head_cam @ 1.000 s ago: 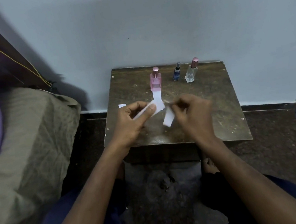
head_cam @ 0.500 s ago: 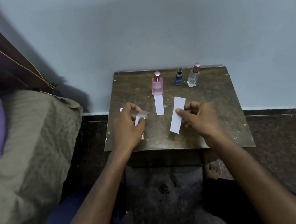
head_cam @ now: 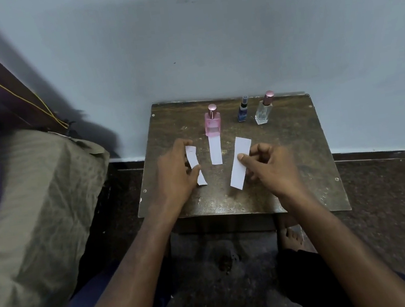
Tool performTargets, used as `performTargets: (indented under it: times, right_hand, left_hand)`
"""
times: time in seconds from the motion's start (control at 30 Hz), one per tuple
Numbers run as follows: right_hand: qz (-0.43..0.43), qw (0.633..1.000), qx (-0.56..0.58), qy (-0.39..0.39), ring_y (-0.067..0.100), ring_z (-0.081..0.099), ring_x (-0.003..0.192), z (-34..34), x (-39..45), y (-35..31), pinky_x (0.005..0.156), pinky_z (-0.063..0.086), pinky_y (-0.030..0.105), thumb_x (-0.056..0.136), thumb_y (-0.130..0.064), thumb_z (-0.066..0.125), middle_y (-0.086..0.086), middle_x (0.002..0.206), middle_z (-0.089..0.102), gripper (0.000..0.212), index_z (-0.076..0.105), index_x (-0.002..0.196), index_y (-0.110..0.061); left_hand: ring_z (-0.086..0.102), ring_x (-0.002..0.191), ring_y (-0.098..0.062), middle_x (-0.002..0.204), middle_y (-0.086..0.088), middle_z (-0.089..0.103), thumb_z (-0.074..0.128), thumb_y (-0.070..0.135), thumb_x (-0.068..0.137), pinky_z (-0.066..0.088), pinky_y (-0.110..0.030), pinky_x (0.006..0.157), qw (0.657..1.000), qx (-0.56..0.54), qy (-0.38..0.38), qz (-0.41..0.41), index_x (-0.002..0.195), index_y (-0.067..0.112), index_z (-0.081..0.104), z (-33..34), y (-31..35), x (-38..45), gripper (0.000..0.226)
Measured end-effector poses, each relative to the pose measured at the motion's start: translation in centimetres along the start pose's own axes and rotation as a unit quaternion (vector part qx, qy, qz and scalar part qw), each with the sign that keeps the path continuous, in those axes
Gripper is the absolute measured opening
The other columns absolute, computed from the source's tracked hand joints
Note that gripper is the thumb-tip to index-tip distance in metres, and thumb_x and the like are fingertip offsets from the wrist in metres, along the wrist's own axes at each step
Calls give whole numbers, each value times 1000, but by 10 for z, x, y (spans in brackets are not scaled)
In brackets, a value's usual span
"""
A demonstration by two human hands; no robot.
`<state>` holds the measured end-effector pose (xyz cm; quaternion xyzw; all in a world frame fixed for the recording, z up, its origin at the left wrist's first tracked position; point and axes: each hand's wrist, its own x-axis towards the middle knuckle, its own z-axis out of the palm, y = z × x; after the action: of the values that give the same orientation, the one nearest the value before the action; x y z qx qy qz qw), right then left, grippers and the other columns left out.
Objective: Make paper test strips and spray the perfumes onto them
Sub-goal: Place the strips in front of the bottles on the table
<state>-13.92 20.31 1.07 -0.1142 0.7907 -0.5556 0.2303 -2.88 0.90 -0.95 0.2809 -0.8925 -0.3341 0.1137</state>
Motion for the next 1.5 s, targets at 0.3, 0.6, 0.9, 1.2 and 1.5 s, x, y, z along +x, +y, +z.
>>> performTargets:
  times: [0.3,0.6,0.9,1.2,1.5]
  right_hand:
    - [-20,999,-27,2,0,66,56,-6,-3,0,57,52,20,99,-17,73,-2,74,76,14,72,86,-22]
    - [-5,999,-48,0,2,64,53,-15,2,8,57,50,24,100,-20,72,1,67,73,15,76,85,-22]
    - [1,1000,3,20,15,70,67,-34,0,21,64,53,34,90,-20,84,9,82,81,12,78,95,-12]
    - [-16,994,-99,48,11,76,65,-25,15,22,62,58,26,87,-21,87,0,73,79,12,75,89,-21]
    - [-63,964,-246,78,-4,65,64,-24,34,32,59,44,6,87,-21,86,-11,66,69,12,74,91,-20]
  left_hand:
    - [28,151,-34,163,-11,35,81,51,86,33,-54,120,975,221,17,1,131,40,69,-2,-1,-9,48]
    - [52,128,-12,139,4,61,76,39,95,45,-31,106,997,29,41,61,118,36,77,3,10,-9,23]
    - [74,87,-2,100,11,78,79,25,95,60,-19,77,972,-202,-101,62,136,34,65,34,56,-28,44]
    - [72,76,-3,86,7,76,84,19,90,54,-9,67,984,-153,-80,48,117,28,67,47,49,-21,33]
    - [65,68,-3,82,11,72,79,20,92,59,-25,76,988,-17,-90,122,121,22,77,64,47,-9,29]
